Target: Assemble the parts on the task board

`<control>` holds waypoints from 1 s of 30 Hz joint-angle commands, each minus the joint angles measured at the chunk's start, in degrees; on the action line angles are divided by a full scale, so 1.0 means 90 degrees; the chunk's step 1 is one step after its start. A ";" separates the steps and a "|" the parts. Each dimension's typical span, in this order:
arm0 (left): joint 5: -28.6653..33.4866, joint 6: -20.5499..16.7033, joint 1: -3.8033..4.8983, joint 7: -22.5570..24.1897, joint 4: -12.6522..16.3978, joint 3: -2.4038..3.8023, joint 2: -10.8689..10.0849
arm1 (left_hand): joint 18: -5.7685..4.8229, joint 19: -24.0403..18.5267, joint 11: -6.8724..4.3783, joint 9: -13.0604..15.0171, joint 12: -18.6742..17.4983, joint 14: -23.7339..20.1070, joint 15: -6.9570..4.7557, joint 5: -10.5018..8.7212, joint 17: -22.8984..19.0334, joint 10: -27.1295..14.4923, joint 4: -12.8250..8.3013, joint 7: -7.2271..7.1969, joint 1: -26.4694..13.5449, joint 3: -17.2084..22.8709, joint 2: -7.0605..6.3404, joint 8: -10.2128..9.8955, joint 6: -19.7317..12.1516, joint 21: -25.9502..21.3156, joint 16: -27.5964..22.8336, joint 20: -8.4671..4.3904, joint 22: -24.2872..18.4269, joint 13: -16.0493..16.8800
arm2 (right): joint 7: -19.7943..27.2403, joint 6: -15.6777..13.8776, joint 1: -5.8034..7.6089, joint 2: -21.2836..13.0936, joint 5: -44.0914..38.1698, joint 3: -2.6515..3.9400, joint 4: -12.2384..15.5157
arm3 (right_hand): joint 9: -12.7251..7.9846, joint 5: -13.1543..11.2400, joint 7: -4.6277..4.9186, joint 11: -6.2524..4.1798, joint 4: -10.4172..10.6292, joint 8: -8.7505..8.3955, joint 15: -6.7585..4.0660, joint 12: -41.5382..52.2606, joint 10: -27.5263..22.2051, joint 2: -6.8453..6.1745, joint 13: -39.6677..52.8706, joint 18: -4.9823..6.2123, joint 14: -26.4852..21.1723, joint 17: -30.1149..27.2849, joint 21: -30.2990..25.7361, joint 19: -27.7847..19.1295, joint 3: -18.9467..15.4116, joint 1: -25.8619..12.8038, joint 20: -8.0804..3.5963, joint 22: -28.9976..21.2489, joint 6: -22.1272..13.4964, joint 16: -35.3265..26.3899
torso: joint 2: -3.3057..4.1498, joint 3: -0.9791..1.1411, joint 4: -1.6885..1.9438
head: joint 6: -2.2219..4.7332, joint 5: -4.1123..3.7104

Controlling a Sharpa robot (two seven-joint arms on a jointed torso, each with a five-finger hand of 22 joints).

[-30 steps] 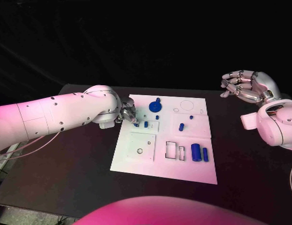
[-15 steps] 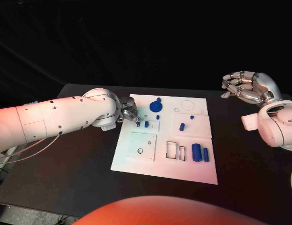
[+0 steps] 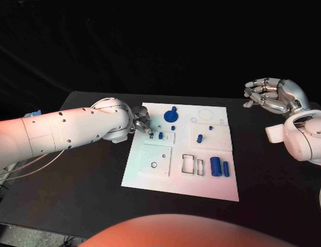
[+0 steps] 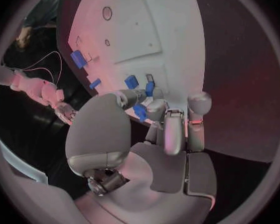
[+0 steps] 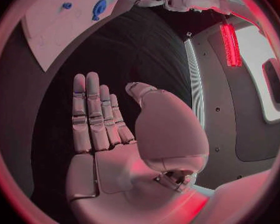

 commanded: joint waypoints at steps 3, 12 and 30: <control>-0.0169 0.0456 -0.0005 0.0089 -0.0024 0.0004 0.0024 | -0.0017 0.0025 0.0009 0.0007 -0.0003 0.0488 -0.0050 -0.0005 0.0946 0.0005 -0.1123 -0.0133 0.0008 0.1145 0.0068 0.0033 0.0091 -0.0001 0.0024 0.0000 -0.0029 -0.0022 | 0.0057 0.0024 -0.0004 -0.0001 -0.0012 0.0002 -0.0005 | -0.0005 0.0016 0.0337 0.0002 -0.0027 0.0010 0.0000 0.0023 -0.0062 0.0048 -0.0006 0.0064 0.0023 0.0005 -0.0023 0.0024 0.0004 -0.0003 0.0007 -0.0005 -0.0051 -0.0020 | 0.0003 0.0002 0.0002 | 0.0015 0.0021; 0.0031 0.0839 -0.0004 0.0087 -0.0043 0.0004 0.0031 | -0.0016 0.0021 0.0008 0.0008 -0.0005 0.0488 -0.0049 -0.0010 0.0947 0.0003 -0.1125 -0.0133 0.0004 0.1151 0.0062 0.0034 0.0088 -0.0002 0.0025 -0.0001 -0.0034 -0.0026 | 0.0054 0.0040 -0.0005 0.0008 0.0004 0.0002 -0.0009 | -0.0008 0.0020 0.0337 0.0002 -0.0028 0.0015 -0.0001 0.0031 -0.0062 0.0058 -0.0015 0.0065 0.0027 0.0012 -0.0024 0.0028 0.0006 -0.0004 0.0007 -0.0011 -0.0051 -0.0026 | -0.0006 0.0005 0.0007 | -0.0013 0.0017; 0.0112 0.0861 -0.0003 0.0074 -0.0100 0.0004 0.0084 | -0.0013 0.0009 0.0008 0.0009 -0.0010 0.0488 -0.0048 -0.0014 0.0947 -0.0002 -0.1130 -0.0134 0.0001 0.1162 0.0057 0.0037 0.0086 -0.0011 0.0024 -0.0001 -0.0055 -0.0036 | 0.0056 0.0041 -0.0006 0.0016 0.0013 0.0002 -0.0014 | -0.0009 0.0021 0.0336 0.0001 -0.0028 0.0016 -0.0001 0.0033 -0.0062 0.0062 -0.0017 0.0065 0.0028 0.0014 -0.0025 0.0029 0.0008 -0.0003 0.0006 -0.0013 -0.0050 -0.0028 | -0.0002 0.0002 0.0005 | -0.0003 0.0003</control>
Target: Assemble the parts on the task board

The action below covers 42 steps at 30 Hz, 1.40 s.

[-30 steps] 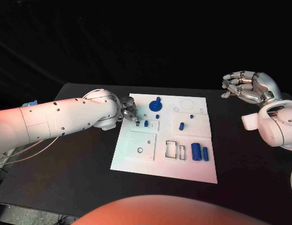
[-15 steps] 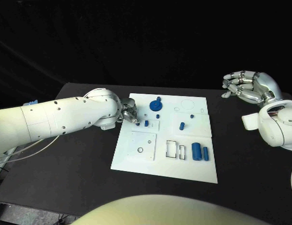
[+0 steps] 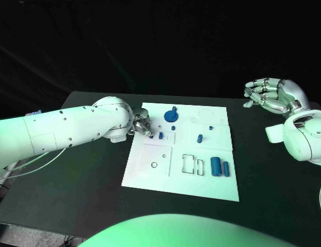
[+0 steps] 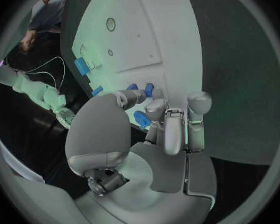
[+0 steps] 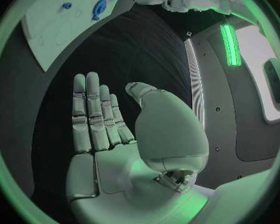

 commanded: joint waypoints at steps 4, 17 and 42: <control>0.0059 0.0235 -0.0026 0.0001 -0.0049 -0.0024 0.0073 | -0.0013 0.0007 0.0007 -0.0011 -0.0009 0.0488 -0.0048 0.0004 0.0945 0.0000 -0.1130 -0.0087 0.0004 0.1167 0.0062 0.0042 0.0064 -0.0010 0.0024 -0.0002 -0.0007 -0.0005 | 0.0059 0.0039 -0.0002 0.0012 -0.0005 0.0002 0.0001 | -0.0010 0.0021 0.0336 0.0001 -0.0028 0.0016 -0.0001 0.0034 -0.0062 0.0062 -0.0008 0.0065 0.0028 0.0008 -0.0025 0.0029 0.0008 -0.0003 0.0007 -0.0007 -0.0050 -0.0028 | 0.0005 0.0004 -0.0003 | -0.0014 0.0007; 0.0116 0.0661 -0.0009 -0.0108 -0.0182 -0.0024 0.0204 | -0.0015 0.0012 0.0005 -0.0010 -0.0002 0.0489 -0.0048 0.0002 0.0947 0.0005 -0.1140 -0.0087 0.0006 0.1181 0.0059 0.0045 0.0061 -0.0004 0.0024 -0.0003 0.0006 0.0012 | 0.0061 0.0040 -0.0002 0.0014 -0.0005 0.0002 0.0002 | -0.0010 0.0021 0.0336 0.0001 -0.0028 0.0016 -0.0001 0.0034 -0.0062 0.0062 -0.0008 0.0065 0.0028 0.0008 -0.0025 0.0029 0.0008 -0.0003 0.0007 -0.0007 -0.0050 -0.0028 | 0.0000 0.0001 0.0005 | -0.0043 0.0000; 0.0006 0.0577 0.0007 -0.0455 -0.0341 -0.0026 0.0390 | -0.0012 0.0001 0.0006 -0.0007 -0.0024 0.0489 -0.0050 0.0003 0.0946 -0.0013 -0.1152 -0.0085 0.0004 0.1206 0.0060 0.0050 0.0056 -0.0010 0.0024 -0.0004 -0.0012 -0.0032 | 0.0094 0.0019 -0.0003 0.0012 -0.0005 0.0002 0.0004 | -0.0018 0.0024 0.0336 0.0001 -0.0036 0.0023 -0.0002 0.0050 -0.0067 0.0072 -0.0032 0.0065 0.0035 0.0025 -0.0029 0.0036 0.0011 0.0000 0.0006 -0.0022 -0.0053 -0.0044 | 0.0004 -0.0001 0.0002 | -0.0035 -0.0006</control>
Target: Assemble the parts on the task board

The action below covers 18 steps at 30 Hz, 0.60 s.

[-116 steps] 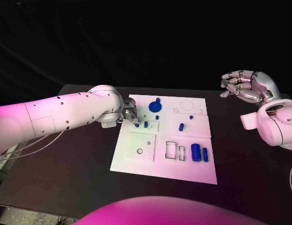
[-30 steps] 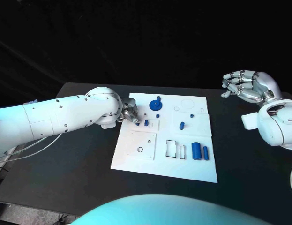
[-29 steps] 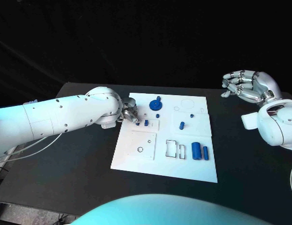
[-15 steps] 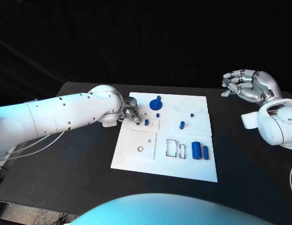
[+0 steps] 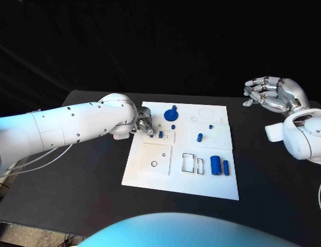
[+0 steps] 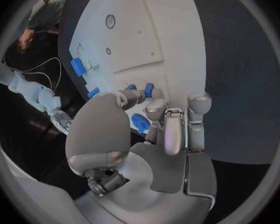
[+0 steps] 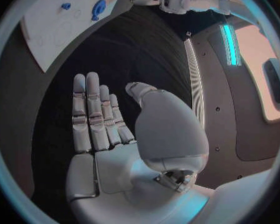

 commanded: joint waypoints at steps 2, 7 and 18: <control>-0.0006 0.0215 -0.0057 -0.0140 -0.0019 -0.0042 0.0037 | -0.0009 -0.0009 0.0006 0.0008 -0.0033 0.0488 -0.0049 0.0040 0.0946 -0.0021 -0.1150 -0.0057 -0.0006 0.1210 0.0055 -0.0001 -0.0011 -0.0017 0.0024 -0.0005 -0.0040 -0.0033 | 0.0089 0.0016 -0.0003 -0.0005 -0.0012 0.0002 0.0003 | -0.0005 0.0024 0.0336 -0.0023 -0.0036 0.0023 -0.0002 0.0011 -0.0043 0.0072 -0.0006 0.0065 0.0035 0.0006 -0.0030 0.0036 0.0010 0.0000 0.0006 -0.0006 -0.0053 -0.0044 | 0.0002 -0.0002 -0.0003 | 0.0004 0.0000; 0.0125 0.0169 -0.0057 -0.0173 -0.0034 -0.0042 0.0036 | -0.0005 -0.0052 0.0033 -0.0005 -0.0024 0.0488 -0.0026 -0.0020 0.0942 -0.0020 -0.1056 -0.0038 -0.0157 0.1115 0.0061 -0.0042 -0.0102 -0.0052 0.0021 0.0011 -0.0090 -0.0030 | 0.0089 0.0015 -0.0003 -0.0012 -0.0012 0.0002 0.0003 | -0.0005 0.0024 0.0336 -0.0023 -0.0036 0.0023 -0.0002 0.0011 -0.0043 0.0072 -0.0006 0.0065 0.0035 0.0006 -0.0030 0.0036 0.0010 0.0000 0.0006 -0.0006 -0.0053 -0.0044 | 0.0003 -0.0002 0.0002 | -0.0007 -0.0006; 0.0307 0.0168 -0.0056 -0.0234 -0.0074 -0.0042 0.0019 | -0.0017 -0.0012 -0.0009 -0.0179 0.0064 0.0486 -0.0069 -0.0031 0.0946 -0.0090 0.0127 -0.0129 -0.0786 -0.1163 -0.0065 -0.0163 0.0089 -0.0185 0.0021 0.0006 -0.0148 0.0021 | 0.0088 0.0015 -0.0003 -0.0017 -0.0011 0.0002 0.0000 | -0.0008 0.0027 0.0335 -0.0024 -0.0040 0.0027 -0.0003 0.0017 -0.0043 0.0073 -0.0013 0.0066 0.0039 0.0012 -0.0030 0.0040 0.0011 0.0002 0.0005 -0.0010 -0.0052 -0.0048 | 0.0001 -0.0004 0.0003 | -0.0007 -0.0006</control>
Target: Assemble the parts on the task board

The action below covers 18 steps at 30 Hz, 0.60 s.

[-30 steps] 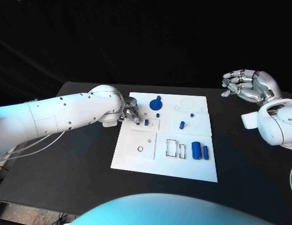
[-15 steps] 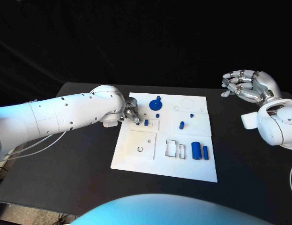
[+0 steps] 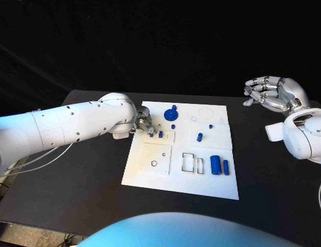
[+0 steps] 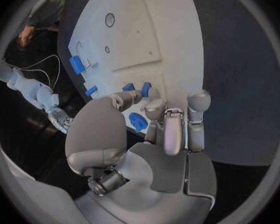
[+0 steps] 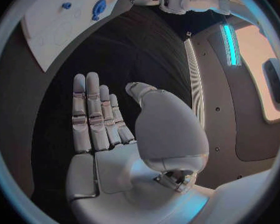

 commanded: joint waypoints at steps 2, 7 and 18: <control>0.0175 0.0184 -0.0062 -0.0139 -0.0011 -0.0047 0.0009 | -0.0006 0.0039 0.0038 -0.0073 0.0048 0.0471 -0.0040 0.0036 0.0945 -0.0008 0.0411 0.0043 0.0214 -0.1076 0.0097 -0.0052 0.0062 -0.0037 0.0020 -0.0041 0.0014 0.0030 | 0.0078 0.0015 -0.0002 0.0000 -0.0012 0.0002 -0.0002 | -0.0008 0.0027 0.0335 -0.0023 -0.0040 0.0027 -0.0003 0.0017 -0.0043 0.0073 -0.0005 0.0065 0.0039 0.0006 -0.0031 0.0040 0.0011 0.0002 0.0005 -0.0011 -0.0051 -0.0023 | -0.0003 0.0000 -0.0006 | 0.0008 -0.0001; 0.0192 0.0148 -0.0062 -0.0161 -0.0018 -0.0047 -0.0007 | -0.0015 0.0056 0.0038 -0.0096 0.0065 0.0472 -0.0042 0.0034 0.0949 -0.0001 0.0431 0.0049 0.0190 -0.1425 0.0211 -0.0058 0.0092 -0.0035 0.0021 -0.0034 0.0031 0.0048 | 0.0082 0.0016 -0.0004 -0.0002 -0.0008 0.0002 -0.0008 | -0.0008 0.0027 0.0335 -0.0023 -0.0040 0.0027 -0.0003 0.0017 -0.0043 0.0073 -0.0005 0.0065 0.0039 0.0006 -0.0031 0.0040 0.0011 0.0002 0.0005 -0.0011 -0.0051 -0.0023 | 0.0001 0.0002 -0.0013 | 0.0009 -0.0001; 0.0204 -0.0027 -0.0062 -0.0135 -0.0024 -0.0045 -0.0058 | -0.0013 0.0056 0.0037 -0.0109 0.0077 0.0472 -0.0043 0.0038 0.0948 0.0003 0.0441 0.0047 0.0070 -0.1740 0.0332 -0.0050 0.0112 -0.0046 0.0021 -0.0035 0.0019 0.0060 | 0.0085 0.0022 -0.0011 -0.0003 -0.0005 0.0002 -0.0012 | -0.0010 0.0030 0.0335 -0.0023 -0.0041 0.0029 -0.0003 0.0022 -0.0043 0.0073 -0.0011 0.0065 0.0041 0.0010 -0.0031 0.0042 0.0010 0.0001 0.0005 -0.0014 -0.0051 -0.0026 | 0.0001 0.0000 -0.0001 | 0.0011 -0.0018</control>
